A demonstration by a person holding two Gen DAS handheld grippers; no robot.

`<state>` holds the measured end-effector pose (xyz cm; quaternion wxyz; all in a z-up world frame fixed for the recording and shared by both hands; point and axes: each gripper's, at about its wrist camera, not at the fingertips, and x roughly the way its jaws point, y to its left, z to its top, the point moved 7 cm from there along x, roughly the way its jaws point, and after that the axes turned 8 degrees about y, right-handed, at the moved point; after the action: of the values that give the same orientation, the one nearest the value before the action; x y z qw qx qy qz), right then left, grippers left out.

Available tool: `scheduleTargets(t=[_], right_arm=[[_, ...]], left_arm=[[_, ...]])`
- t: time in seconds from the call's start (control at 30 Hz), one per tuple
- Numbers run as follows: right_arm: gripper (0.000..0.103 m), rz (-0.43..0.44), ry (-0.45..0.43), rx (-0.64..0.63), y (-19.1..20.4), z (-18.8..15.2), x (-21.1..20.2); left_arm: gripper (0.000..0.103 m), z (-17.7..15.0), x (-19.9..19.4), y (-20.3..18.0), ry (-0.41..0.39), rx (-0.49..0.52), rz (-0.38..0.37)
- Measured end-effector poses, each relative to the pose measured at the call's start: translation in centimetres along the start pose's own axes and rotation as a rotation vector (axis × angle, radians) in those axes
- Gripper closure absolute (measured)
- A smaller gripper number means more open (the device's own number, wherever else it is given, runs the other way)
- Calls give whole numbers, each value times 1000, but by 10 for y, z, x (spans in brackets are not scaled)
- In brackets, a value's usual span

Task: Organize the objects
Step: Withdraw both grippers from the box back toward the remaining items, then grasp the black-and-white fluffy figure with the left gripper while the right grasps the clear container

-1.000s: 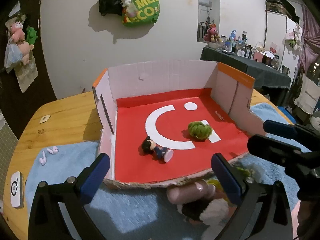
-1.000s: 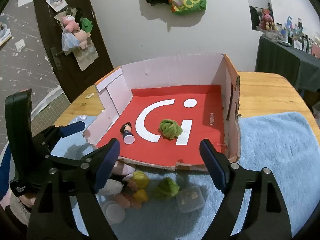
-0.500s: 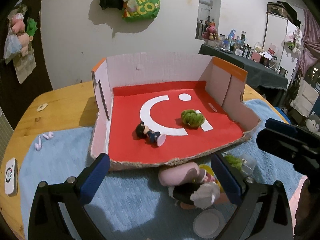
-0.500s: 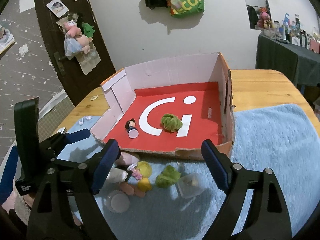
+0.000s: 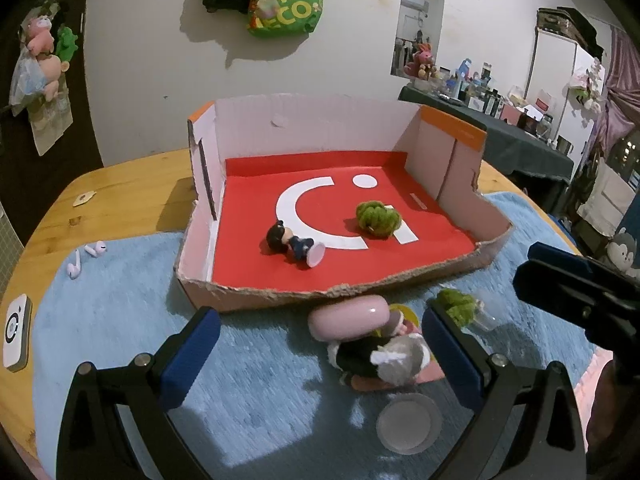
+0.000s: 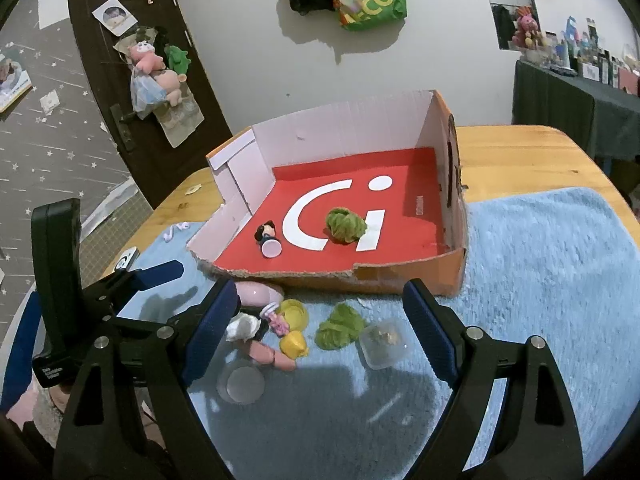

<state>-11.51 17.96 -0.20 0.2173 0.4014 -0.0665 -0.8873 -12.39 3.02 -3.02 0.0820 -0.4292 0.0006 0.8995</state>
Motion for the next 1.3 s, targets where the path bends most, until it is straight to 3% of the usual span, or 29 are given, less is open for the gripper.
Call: scheduleTargets(t=[0.7,0.93,1.13,1.3], right_arm=[[18,-16,1,-25,4,-16,-9],[19,-33,14,-41,5,-22,-6],[35,-37,33,-39,2,-27,-1],[40,-55,47,-27,-7,-30,2]], left_arm=[[2,-17,-3,-6,14,-10,-12],[9,-24,-2,-7,25,-8,-20],[14,-26,-2,-14,28,9,-32],[15,-27,-1,-20,32,20,-49]])
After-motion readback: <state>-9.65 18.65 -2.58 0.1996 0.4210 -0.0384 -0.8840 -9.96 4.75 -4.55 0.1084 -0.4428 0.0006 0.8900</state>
